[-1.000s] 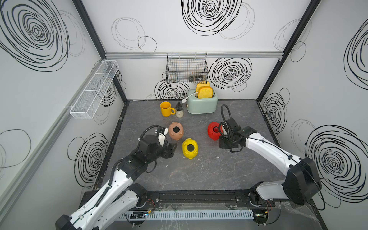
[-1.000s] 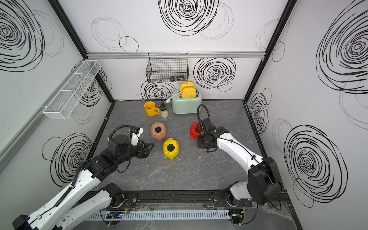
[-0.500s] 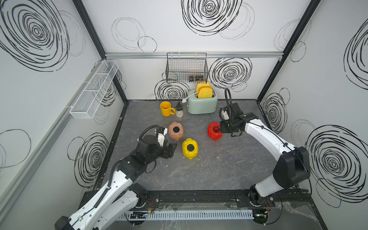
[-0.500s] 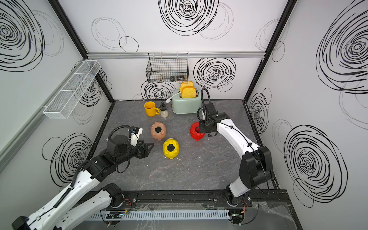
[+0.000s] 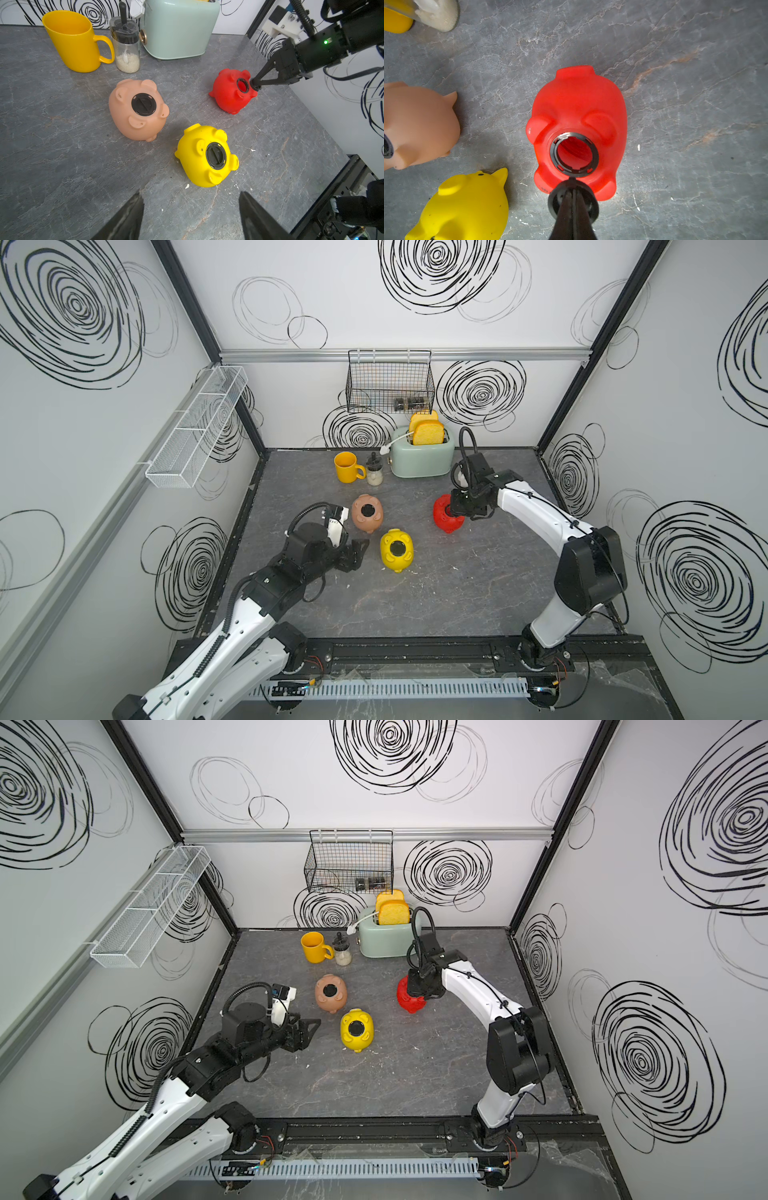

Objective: Close piggy banks
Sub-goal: Insert the knob into the piggy bank.

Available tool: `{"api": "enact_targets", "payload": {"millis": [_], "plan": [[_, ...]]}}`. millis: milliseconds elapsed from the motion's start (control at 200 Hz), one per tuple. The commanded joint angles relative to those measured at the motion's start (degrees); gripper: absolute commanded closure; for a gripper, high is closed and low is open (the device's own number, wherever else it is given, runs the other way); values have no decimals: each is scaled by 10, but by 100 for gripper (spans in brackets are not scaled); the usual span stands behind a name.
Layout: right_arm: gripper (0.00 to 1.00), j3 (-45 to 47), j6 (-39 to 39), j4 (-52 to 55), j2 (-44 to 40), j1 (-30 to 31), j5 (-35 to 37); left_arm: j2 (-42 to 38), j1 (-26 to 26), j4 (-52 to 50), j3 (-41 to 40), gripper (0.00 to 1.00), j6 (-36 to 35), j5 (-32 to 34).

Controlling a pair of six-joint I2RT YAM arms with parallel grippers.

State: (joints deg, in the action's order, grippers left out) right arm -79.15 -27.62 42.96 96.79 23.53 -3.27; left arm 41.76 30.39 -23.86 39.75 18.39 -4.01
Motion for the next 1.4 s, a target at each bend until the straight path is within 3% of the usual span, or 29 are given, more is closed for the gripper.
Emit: {"api": "enact_targets", "payload": {"millis": [0, 1391], "plan": [[100, -11, -25, -7, 11, 2, -8, -7, 3, 22, -4, 24, -7, -2], [100, -21, -27, -31, 62, -4, 24, 0, 3, 21, -3, 24, -7, -1]]}}
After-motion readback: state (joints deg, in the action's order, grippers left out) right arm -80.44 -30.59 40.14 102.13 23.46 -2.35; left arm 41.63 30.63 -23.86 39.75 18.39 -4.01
